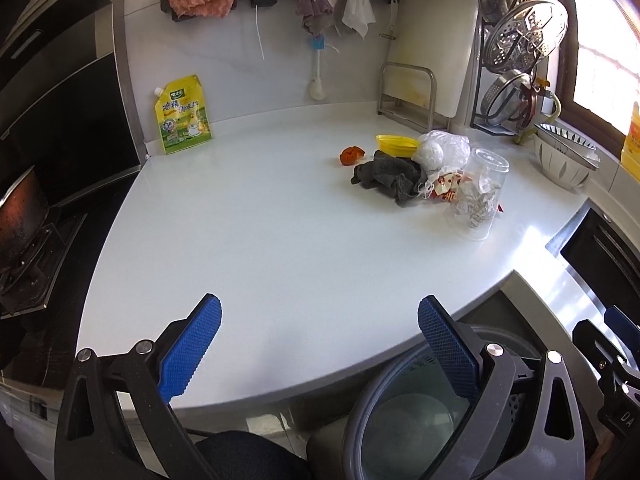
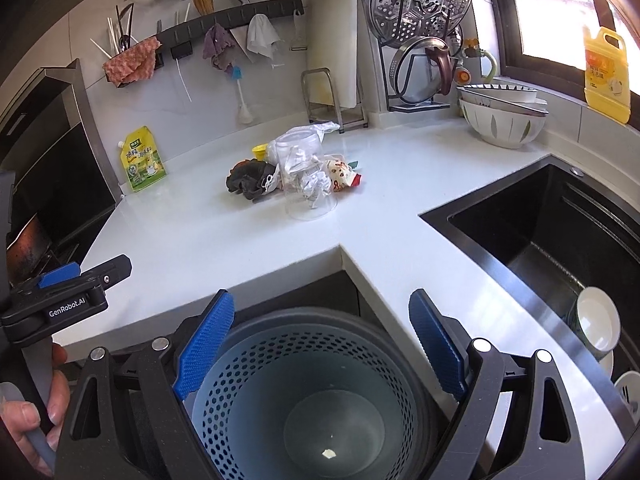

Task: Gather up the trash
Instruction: 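Reach the right tool to the clear plastic cup and close on it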

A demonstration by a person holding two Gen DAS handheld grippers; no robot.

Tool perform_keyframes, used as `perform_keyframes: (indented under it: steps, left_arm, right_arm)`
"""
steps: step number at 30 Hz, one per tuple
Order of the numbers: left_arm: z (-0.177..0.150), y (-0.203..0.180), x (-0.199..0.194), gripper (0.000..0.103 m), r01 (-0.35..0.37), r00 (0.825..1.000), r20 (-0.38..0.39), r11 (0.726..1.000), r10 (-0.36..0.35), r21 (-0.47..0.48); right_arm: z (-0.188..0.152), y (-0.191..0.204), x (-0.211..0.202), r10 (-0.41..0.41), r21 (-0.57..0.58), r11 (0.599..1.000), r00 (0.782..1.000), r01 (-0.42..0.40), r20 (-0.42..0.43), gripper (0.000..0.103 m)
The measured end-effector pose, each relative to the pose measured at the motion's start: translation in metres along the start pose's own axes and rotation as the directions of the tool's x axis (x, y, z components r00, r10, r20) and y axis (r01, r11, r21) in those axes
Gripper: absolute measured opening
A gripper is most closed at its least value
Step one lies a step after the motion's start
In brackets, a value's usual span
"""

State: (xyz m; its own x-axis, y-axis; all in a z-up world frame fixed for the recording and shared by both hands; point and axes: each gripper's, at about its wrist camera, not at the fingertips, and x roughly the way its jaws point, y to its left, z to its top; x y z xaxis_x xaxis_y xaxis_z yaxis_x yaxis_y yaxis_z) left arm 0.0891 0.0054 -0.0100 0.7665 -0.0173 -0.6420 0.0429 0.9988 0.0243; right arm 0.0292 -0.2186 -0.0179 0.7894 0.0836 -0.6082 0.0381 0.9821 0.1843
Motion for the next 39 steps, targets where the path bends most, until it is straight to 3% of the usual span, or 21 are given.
perform_keyframes:
  steps: [12,21,28,30,32,39]
  left_arm:
    - [0.051,-0.006,0.069,0.097,0.023,1.0,0.003,1.0,-0.023,-0.001]
    - [0.057,-0.009,0.103,0.097,0.021,1.0,-0.022,1.0,-0.021,0.011]
    - [0.059,-0.007,0.11,0.097,0.025,1.0,-0.016,1.0,-0.024,0.01]
    - [0.059,-0.007,0.111,0.097,0.031,0.999,-0.016,0.999,-0.031,0.007]
    - [0.059,-0.007,0.111,0.097,0.035,0.999,-0.015,0.999,-0.035,0.006]
    - [0.057,-0.007,0.109,0.097,0.044,0.999,-0.016,0.999,-0.044,0.007]
  right_arm:
    - [0.081,0.002,0.094,0.003,-0.056,0.998,1.0,-0.003,-0.008,0.085]
    - [0.109,0.019,0.146,0.035,-0.102,0.994,0.999,-0.038,-0.035,0.085]
    - [0.118,0.029,0.159,0.023,-0.151,0.988,1.0,-0.025,-0.013,0.084]
    - [0.118,0.03,0.159,0.018,-0.155,0.988,1.0,-0.02,-0.01,0.064]
    - [0.118,0.028,0.162,0.017,-0.151,0.988,1.0,-0.021,-0.025,0.053]
    - [0.123,0.032,0.153,0.024,-0.166,0.986,1.0,-0.024,-0.003,0.048]
